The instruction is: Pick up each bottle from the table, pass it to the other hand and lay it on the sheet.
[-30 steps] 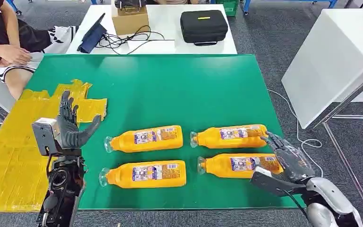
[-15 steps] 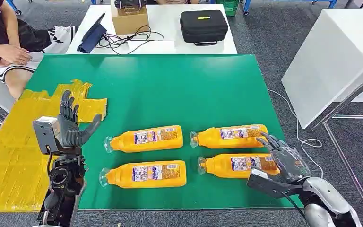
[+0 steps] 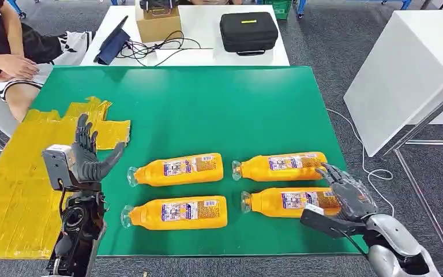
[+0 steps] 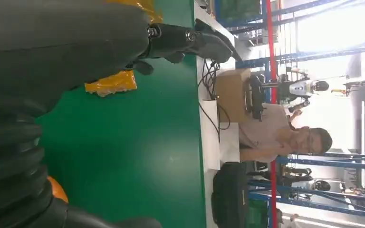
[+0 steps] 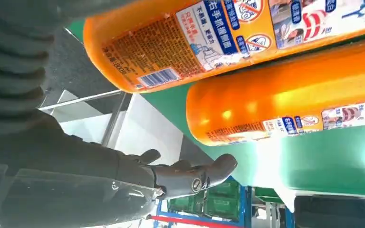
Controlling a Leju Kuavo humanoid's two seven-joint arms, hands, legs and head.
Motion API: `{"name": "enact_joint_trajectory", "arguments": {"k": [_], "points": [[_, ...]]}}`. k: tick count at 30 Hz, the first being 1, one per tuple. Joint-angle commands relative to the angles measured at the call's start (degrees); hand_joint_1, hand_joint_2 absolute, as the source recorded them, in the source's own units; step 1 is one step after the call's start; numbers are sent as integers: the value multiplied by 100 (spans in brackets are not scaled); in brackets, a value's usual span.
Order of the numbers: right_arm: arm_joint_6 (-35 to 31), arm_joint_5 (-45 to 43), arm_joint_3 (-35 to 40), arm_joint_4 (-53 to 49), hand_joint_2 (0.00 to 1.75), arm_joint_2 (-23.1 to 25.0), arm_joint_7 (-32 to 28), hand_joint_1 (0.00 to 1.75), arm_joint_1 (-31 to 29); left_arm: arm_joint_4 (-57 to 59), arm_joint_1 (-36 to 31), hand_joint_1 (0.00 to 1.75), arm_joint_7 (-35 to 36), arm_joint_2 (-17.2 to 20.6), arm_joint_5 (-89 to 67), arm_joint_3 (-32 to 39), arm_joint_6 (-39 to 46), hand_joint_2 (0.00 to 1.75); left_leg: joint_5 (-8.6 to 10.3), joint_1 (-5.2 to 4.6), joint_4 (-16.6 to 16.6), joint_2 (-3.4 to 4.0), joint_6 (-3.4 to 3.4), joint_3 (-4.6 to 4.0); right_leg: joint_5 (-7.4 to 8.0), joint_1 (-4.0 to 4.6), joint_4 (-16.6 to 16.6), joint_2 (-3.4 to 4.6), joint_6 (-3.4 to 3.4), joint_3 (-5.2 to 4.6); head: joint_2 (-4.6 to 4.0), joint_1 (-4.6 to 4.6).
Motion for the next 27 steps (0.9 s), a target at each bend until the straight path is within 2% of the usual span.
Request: {"name": "enact_joint_trajectory", "arguments": {"k": [1, 7, 8, 9, 16, 20, 21, 22, 27], "points": [[-47, 94, 287, 576, 175, 212, 44, 0, -286, 370, -94, 0, 14, 23, 41, 106, -5, 175, -8, 2, -10, 14, -7, 32, -3, 3, -13, 7, 0, 30, 0, 0], [-38, 101, 296, 762, 175, 203, 42, 0, -397, 413, -102, 0, 13, 12, 39, 113, -9, 175, -2, 1, -6, 8, -3, 14, 0, 1, -7, 5, 0, 13, 0, 0], [-38, 101, 296, 762, 175, 203, 42, 0, -397, 413, -102, 0, 13, 12, 39, 113, -9, 175, -15, 2, -13, 18, -9, 51, -9, 2, -17, 8, 2, 49, 0, 0], [-38, 101, 296, 762, 175, 203, 42, 0, -397, 413, -102, 0, 13, 12, 39, 113, -9, 175, -5, 1, -8, 10, -5, 22, -2, 1, -9, 5, 1, 21, 0, 0], [-7, 104, 376, 936, 175, 209, -9, 0, -470, 492, -147, 0, 9, -19, 36, 135, -19, 175, -7, 1, -10, 13, -6, 33, -4, 1, -11, 5, 1, 31, 0, -2], [34, 111, 481, 1261, 175, 324, -21, 0, -615, 502, -162, 0, 42, -79, 32, 177, -14, 175, -4, 1, -6, 12, -4, 20, 0, 1, -8, 7, 1, 18, 0, 0], [26, 109, 488, 1275, 175, 343, -20, 0, -584, 508, -172, 0, 48, -82, 28, 174, -15, 175, -14, 2, -12, 22, -10, 53, -7, 2, -16, 10, 2, 50, 0, 0], [26, 118, 509, 1288, 175, 359, -22, 0, -533, 525, -186, 0, 56, -78, 22, 169, -16, 175, -4, 3, -8, 9, -6, 26, -2, 3, -12, 3, 0, 26, 0, -2], [92, 226, 670, 1630, 175, 498, -37, 0, -724, 339, 13, 0, 67, -109, 23, 292, 15, 175, -8, 3, -11, 20, -7, 34, -2, 4, -14, 14, 0, 31, 0, 0]]}}
